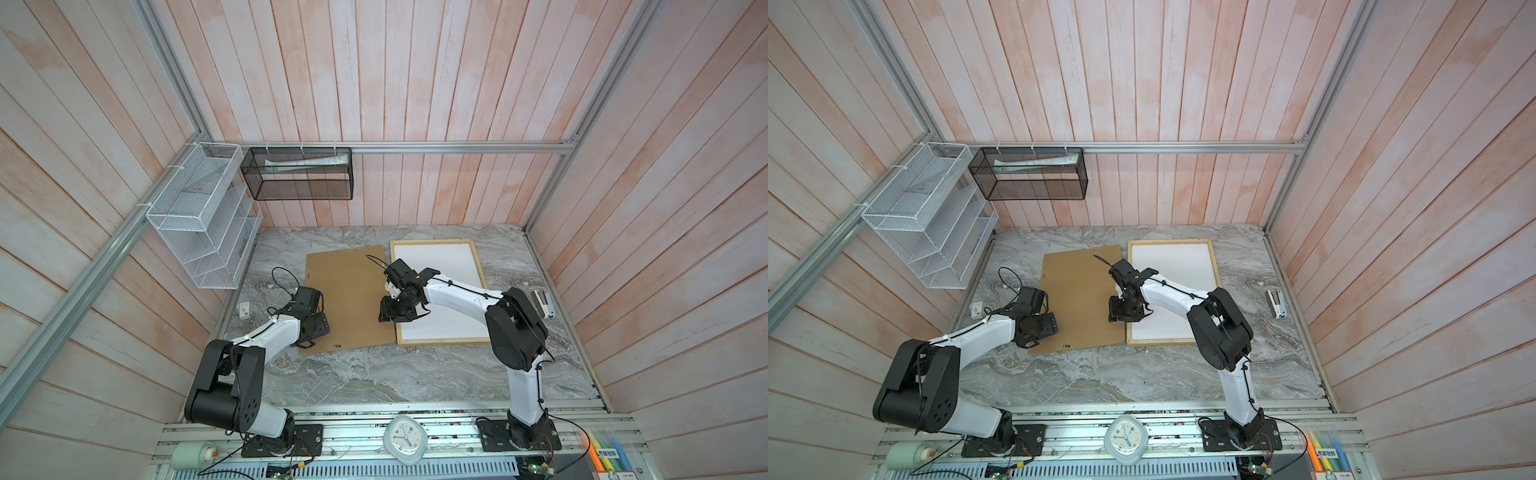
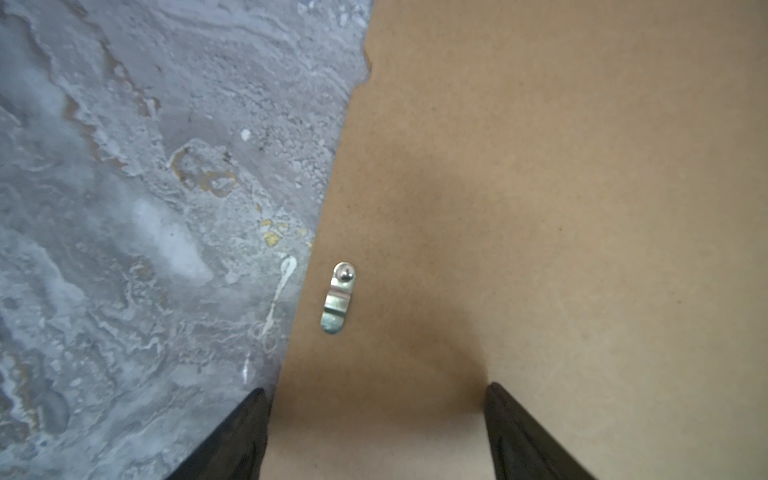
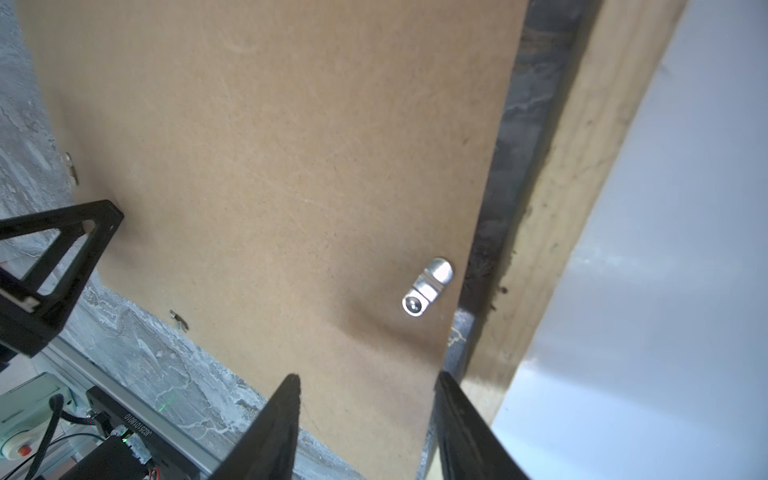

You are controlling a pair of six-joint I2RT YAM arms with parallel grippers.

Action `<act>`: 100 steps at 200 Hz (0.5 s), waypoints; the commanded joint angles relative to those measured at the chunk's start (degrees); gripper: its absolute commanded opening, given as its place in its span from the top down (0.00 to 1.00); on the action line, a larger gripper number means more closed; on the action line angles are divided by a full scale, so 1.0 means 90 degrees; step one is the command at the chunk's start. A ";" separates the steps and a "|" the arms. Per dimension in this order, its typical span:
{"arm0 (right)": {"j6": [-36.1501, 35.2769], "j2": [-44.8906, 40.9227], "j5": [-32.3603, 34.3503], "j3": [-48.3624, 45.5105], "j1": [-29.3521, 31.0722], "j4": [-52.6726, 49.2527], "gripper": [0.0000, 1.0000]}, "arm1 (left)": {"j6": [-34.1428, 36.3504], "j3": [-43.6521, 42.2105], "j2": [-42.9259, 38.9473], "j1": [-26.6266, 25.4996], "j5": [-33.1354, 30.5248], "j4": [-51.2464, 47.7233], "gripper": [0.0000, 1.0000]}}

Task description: Put the photo into the frame

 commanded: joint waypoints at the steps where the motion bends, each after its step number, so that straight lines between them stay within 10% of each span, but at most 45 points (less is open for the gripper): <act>1: -0.0005 -0.0430 -0.0944 0.0071 0.0246 0.0871 0.48 | -0.0102 -0.0048 0.0436 -0.0449 0.1389 0.0263 0.19; 100: 0.0074 -0.0905 -0.0673 -0.0488 0.0094 0.0949 0.48 | -0.0415 0.0303 0.0885 -0.1186 0.1454 0.0370 0.19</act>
